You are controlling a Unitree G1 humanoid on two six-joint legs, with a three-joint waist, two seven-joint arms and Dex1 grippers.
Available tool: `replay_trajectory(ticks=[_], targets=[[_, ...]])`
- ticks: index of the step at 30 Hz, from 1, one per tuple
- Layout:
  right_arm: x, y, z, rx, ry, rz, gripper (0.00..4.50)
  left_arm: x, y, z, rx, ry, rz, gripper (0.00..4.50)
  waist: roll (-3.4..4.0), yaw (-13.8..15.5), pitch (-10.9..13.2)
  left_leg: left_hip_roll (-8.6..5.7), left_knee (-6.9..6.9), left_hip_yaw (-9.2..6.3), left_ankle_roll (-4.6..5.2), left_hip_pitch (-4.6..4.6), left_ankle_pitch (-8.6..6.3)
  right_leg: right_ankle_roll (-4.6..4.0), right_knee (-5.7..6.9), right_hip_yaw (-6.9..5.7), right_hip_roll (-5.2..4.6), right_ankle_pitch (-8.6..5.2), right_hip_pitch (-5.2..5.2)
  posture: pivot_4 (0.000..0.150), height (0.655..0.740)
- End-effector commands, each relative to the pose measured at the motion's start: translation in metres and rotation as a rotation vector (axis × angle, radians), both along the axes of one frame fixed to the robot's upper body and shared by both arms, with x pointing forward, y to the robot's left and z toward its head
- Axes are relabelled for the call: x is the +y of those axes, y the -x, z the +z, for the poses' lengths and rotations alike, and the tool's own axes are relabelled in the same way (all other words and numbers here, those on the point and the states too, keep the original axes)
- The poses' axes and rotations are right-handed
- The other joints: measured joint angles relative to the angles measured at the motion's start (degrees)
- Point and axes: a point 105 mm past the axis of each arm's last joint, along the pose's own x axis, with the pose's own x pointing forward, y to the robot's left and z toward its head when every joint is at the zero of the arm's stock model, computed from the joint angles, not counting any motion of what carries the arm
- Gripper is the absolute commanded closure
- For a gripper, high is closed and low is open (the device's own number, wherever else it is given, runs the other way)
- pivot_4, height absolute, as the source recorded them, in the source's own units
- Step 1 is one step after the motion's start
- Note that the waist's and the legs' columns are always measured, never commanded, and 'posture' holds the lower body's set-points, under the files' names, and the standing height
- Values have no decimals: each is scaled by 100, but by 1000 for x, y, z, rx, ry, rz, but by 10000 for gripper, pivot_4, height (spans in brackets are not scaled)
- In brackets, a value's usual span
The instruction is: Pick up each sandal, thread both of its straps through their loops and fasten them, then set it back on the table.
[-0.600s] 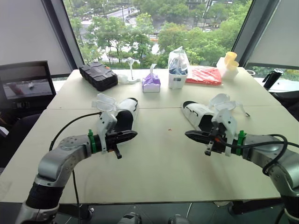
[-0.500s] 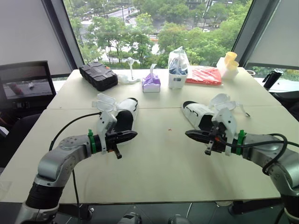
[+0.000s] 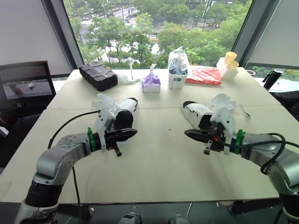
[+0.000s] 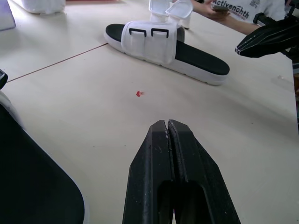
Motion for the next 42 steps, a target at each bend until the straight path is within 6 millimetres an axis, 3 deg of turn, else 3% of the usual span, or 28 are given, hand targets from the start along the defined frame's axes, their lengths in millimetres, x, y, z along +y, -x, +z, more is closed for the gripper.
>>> replay_trajectory(ticks=[1, 10, 14, 17, 24, 28, 33, 42], targets=[[2, 0, 11, -62, 3, 14, 45000, -3, 3, 15, -53, 8, -22, 44741, 0, 0, 0, 0, 0, 0, 0, 0, 0, 0, 0, 0, 0, 0, 0, 1500, 7400], [-2, -5, 17, -121, 13, -12, 45000, -7, 1, 15, -60, 5, -32, 44741, 0, -1, 0, 0, 0, 0, 0, 0, 0, 0, 0, 0, 0, 0, 0, 1500, 7400], [-14, -19, 25, -186, 26, -98, 45000, -7, 1, 14, -59, 6, -38, 44741, 0, -4, 0, 0, 1, 1, 0, 0, 0, 0, 0, 0, 0, 1, 0, 1500, 7400], [-32, -36, 30, -252, 74, -212, 36173, -9, 2, 14, -59, 7, -42, 45000, 0, 0, 0, 0, 3, 1, 0, 0, 0, -1, 1, 0, 1, 1, 0, 1500, 7400], [-54, -48, 29, -310, 190, -287, 975, -11, 2, 13, -61, 6, -46, 45000, 0, 0, 0, -1, 0, 3, 0, 0, 0, 1, 1, 1, 1, 2, -1, 1500, 7400], [-71, -55, 23, -366, 351, -310, 362, -13, 1, 12, -62, 5, -52, 45000, 1, -2, 0, -2, 3, 6, 0, 1, 1, 1, 3, 2, 1, 2, -1, 1500, 7400], [-91, -71, 16, -472, 675, -292, 362, -15, -1, 10, -73, -2, -59, 45000, 2, -11, -1, -2, 4, 13, -1, 5, 1, 0, 4, 6, 3, 3, 1, 1500, 7400], [-88, -116, 4, -598, 880, -214, 362, -19, -4, 9, -86, -4, -73, 45000, 2, -83, 0, -1, 3, 19, -10, 16, 8, 2, 17, 15, 8, 5, 1, 1500, 7400]])
